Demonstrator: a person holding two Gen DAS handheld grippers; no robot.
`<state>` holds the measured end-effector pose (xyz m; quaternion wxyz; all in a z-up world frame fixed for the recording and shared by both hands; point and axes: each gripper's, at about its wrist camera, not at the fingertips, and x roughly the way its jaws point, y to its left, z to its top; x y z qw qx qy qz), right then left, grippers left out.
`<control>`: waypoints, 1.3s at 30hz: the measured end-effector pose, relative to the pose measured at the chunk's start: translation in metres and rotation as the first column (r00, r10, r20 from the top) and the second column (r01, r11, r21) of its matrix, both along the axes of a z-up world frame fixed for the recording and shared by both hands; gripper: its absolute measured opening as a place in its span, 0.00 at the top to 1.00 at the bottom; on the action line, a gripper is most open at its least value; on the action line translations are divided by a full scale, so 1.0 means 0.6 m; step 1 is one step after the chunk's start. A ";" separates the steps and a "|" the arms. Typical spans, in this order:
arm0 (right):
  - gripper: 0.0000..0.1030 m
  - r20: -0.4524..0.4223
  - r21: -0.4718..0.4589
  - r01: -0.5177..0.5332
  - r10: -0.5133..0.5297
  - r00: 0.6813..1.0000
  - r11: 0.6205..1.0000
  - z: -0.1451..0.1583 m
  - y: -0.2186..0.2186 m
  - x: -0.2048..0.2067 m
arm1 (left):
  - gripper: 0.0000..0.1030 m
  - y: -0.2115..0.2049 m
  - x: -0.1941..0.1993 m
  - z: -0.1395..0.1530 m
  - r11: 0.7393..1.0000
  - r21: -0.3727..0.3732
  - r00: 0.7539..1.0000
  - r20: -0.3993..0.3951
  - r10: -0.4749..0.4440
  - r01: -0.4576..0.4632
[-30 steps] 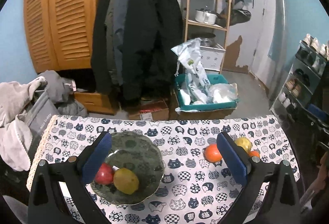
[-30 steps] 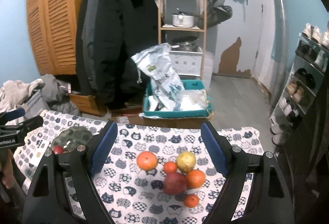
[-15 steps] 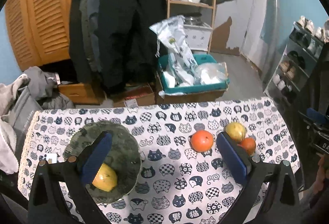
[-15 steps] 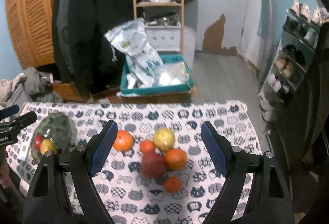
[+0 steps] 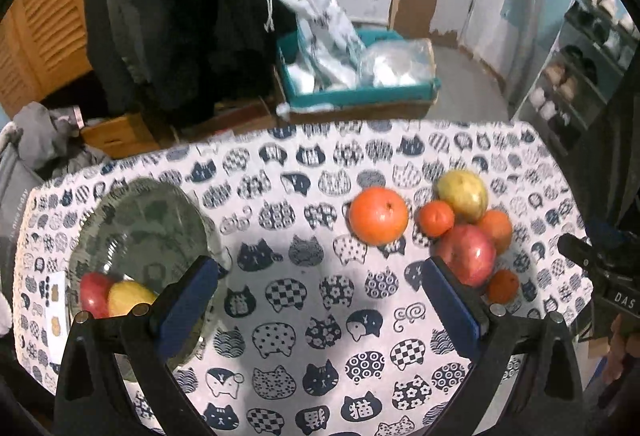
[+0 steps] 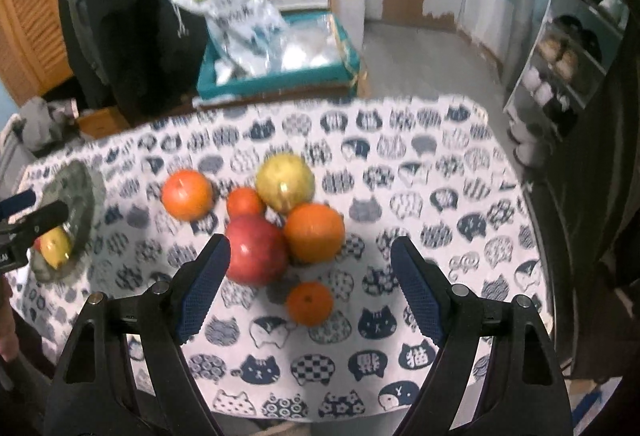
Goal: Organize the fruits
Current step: 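Move both tools back over the remaining fruit cluster, then close the left tool on the large orange while the right tool grasps a tangerine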
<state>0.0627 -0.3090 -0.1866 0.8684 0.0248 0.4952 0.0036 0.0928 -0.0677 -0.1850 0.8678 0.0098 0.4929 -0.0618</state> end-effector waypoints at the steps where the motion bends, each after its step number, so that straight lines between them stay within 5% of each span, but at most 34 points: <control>1: 0.20 -0.019 -0.001 0.001 -0.001 1.000 1.000 -0.012 -0.001 0.000 | 0.01 -0.002 0.003 -0.008 1.000 0.000 1.000 -0.010 -0.002 0.002; 18: 0.20 -0.244 0.024 -0.023 0.028 0.969 0.999 -0.156 0.002 0.005 | 0.01 -0.016 0.017 -0.117 1.000 0.022 0.984 -0.176 0.001 0.003; 26: 0.35 -0.300 0.036 -0.022 0.032 0.953 0.999 -0.194 0.005 0.015 | 0.01 -0.015 0.020 -0.128 1.000 0.031 0.982 -0.190 0.003 0.003; 32: 0.57 -0.324 0.031 -0.030 0.038 0.945 0.999 -0.212 0.004 0.017 | 0.01 -0.018 0.027 -0.129 1.000 0.021 0.982 -0.190 0.001 0.003; 39: 0.59 -0.297 0.030 -0.017 0.025 0.955 0.999 -0.199 0.001 0.019 | 0.01 -0.028 0.041 -0.131 1.000 0.002 0.982 -0.187 -0.011 0.012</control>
